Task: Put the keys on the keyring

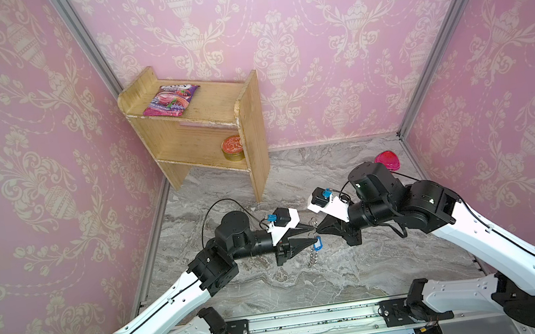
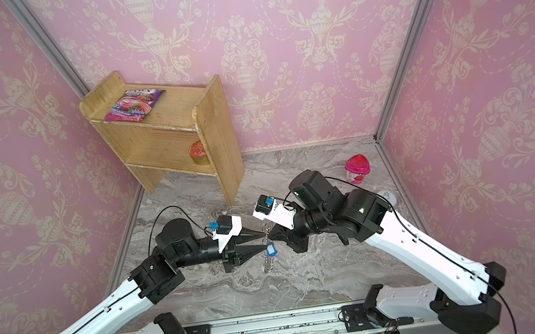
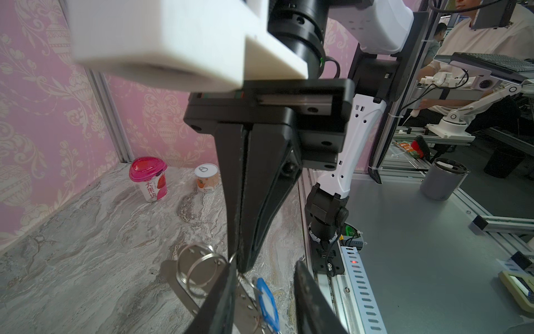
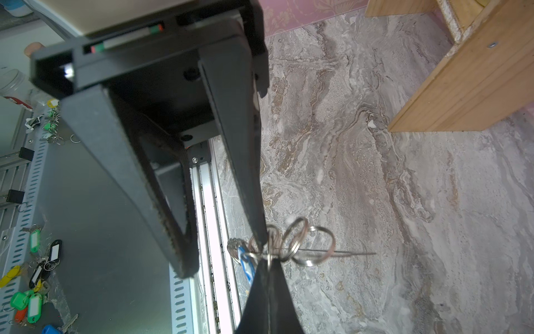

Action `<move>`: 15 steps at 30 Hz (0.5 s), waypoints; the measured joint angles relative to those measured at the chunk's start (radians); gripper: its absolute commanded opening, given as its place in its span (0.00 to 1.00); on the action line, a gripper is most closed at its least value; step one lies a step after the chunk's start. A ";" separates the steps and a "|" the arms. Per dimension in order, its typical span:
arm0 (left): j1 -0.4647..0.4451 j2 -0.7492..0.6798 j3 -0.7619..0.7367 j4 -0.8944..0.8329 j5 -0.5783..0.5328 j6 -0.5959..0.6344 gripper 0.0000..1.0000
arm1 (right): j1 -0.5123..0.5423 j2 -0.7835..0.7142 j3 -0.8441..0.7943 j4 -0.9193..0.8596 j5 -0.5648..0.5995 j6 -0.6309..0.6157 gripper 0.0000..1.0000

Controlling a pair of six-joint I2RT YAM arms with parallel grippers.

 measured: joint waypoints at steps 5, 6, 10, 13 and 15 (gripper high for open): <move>-0.004 0.000 0.005 -0.006 -0.001 0.011 0.38 | 0.005 0.000 0.000 0.000 0.000 -0.011 0.00; -0.005 0.000 0.005 -0.007 -0.002 0.016 0.38 | 0.005 0.000 0.000 0.000 0.000 -0.014 0.00; -0.005 0.000 0.005 -0.008 -0.002 0.027 0.38 | 0.006 0.000 0.000 0.000 0.001 -0.018 0.00; -0.006 0.000 0.006 -0.013 -0.002 0.035 0.39 | 0.010 0.000 0.000 -0.001 0.002 -0.020 0.00; -0.006 -0.001 0.006 -0.015 -0.005 0.043 0.39 | 0.011 0.000 0.000 -0.001 0.004 -0.022 0.00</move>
